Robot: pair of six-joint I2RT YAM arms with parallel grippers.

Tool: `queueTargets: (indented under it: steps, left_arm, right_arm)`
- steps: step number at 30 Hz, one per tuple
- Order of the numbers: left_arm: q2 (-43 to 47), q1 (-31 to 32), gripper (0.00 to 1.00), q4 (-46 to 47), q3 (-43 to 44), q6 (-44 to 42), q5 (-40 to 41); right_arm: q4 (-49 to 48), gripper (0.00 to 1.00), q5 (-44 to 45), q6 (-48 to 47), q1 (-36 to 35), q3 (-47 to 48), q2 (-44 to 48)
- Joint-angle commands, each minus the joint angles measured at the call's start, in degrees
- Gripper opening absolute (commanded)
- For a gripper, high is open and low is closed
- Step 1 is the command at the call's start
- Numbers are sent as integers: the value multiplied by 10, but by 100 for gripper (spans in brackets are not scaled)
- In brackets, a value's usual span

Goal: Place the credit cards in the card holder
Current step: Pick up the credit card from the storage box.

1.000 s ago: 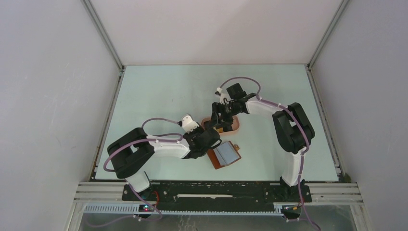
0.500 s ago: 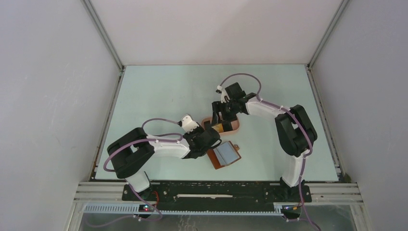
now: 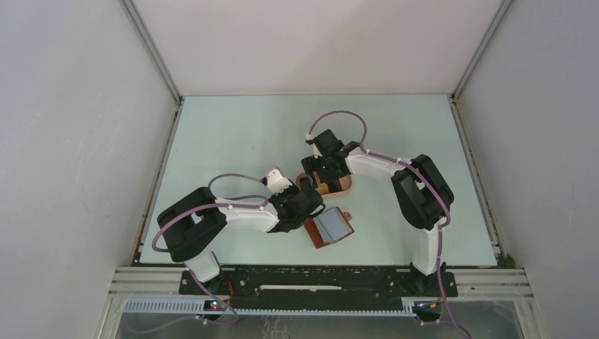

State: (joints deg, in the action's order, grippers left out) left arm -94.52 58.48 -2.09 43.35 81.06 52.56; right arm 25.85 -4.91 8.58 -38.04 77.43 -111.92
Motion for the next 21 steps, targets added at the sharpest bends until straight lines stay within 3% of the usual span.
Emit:
queueTargets:
  steps: [1,9,21]
  left_arm:
    - [-9,-1,0,7,15,16,-17]
    - [-9,-1,0,8,15,15,-19]
    - [0,-1,1,7,11,15,-18]
  right_arm:
    - [5,88,67,-7,-20,23,-18]
    - [14,82,59,-7,-31,27,-38]
    - [7,57,42,-28,-8,17,-5]
